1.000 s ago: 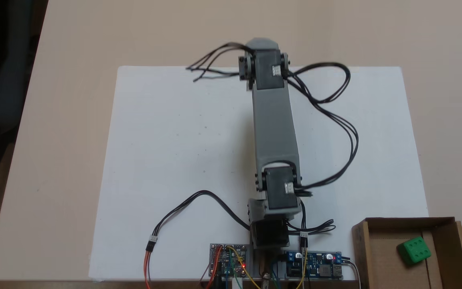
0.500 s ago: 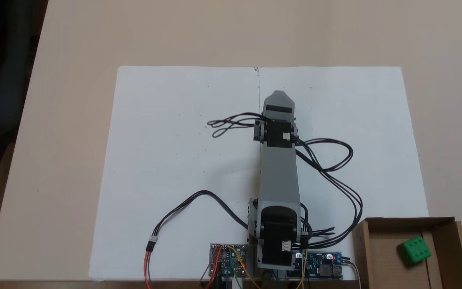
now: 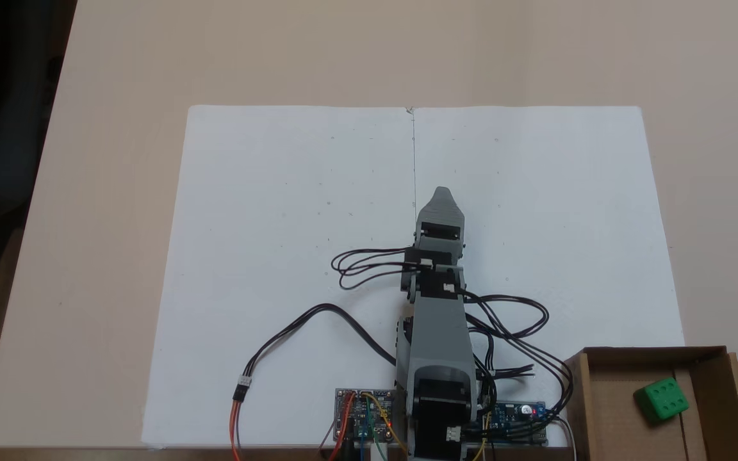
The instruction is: Grasp a green dice and put it in the bin.
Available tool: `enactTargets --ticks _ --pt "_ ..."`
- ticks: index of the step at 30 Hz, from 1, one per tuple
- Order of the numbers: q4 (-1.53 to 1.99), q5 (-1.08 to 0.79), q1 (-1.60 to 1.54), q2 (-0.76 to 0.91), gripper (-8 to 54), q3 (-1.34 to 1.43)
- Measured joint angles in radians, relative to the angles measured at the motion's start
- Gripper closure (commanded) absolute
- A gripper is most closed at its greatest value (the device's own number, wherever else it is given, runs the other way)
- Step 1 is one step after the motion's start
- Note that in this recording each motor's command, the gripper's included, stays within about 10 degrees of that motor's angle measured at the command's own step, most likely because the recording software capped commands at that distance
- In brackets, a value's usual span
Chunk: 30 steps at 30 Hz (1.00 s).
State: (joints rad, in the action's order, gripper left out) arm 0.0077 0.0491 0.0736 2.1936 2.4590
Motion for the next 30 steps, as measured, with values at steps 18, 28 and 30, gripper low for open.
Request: enactTargets --ticks 18,28,30 --pt "-0.646 -0.051 -0.044 0.063 2.4 0.193" --pt "-0.882 -0.072 -0.046 0.063 0.6 0.193" --pt "-0.882 -0.081 -0.067 0.063 0.6 0.193"
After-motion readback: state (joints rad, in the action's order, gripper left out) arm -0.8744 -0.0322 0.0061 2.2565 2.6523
